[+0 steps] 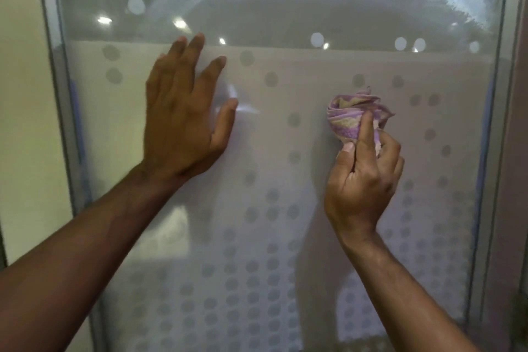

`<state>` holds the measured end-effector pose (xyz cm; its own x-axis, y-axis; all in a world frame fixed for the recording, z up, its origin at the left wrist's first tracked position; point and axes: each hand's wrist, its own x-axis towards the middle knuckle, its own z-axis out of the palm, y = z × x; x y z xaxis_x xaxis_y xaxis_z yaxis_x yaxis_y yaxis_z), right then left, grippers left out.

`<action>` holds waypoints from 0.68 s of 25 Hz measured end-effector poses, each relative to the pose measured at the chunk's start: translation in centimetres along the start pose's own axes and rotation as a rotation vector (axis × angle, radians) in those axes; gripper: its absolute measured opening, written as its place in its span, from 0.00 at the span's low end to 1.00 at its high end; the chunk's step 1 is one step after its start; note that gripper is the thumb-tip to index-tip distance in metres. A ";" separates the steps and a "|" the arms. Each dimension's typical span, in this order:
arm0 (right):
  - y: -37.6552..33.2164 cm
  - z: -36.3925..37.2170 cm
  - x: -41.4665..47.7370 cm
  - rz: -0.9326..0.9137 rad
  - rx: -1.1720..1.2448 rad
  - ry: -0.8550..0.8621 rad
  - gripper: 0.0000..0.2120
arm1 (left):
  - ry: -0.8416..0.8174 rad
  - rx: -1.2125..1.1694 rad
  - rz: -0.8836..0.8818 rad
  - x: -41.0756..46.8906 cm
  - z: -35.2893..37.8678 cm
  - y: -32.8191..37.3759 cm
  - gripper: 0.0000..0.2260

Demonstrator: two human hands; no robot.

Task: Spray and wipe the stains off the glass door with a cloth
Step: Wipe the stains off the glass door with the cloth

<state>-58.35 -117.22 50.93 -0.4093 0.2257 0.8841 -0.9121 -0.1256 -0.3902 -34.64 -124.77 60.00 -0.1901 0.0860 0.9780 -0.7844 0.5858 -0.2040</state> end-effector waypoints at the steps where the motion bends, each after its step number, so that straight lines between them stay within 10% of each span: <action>1: -1.3 0.2 -0.9 -0.020 0.003 -0.016 0.22 | -0.004 -0.014 0.002 0.1 -0.3 -0.2 0.26; 17: -17.7 1.5 -16.3 -0.416 0.192 -0.364 0.19 | -0.080 -0.073 0.030 -2.4 -5.7 -8.4 0.24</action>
<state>-35.44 -120.11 43.79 0.0475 -0.0491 0.9977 -0.9599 -0.2785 0.0320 -24.22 -125.30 59.60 -0.2618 0.0409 0.9643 -0.7330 0.6415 -0.2262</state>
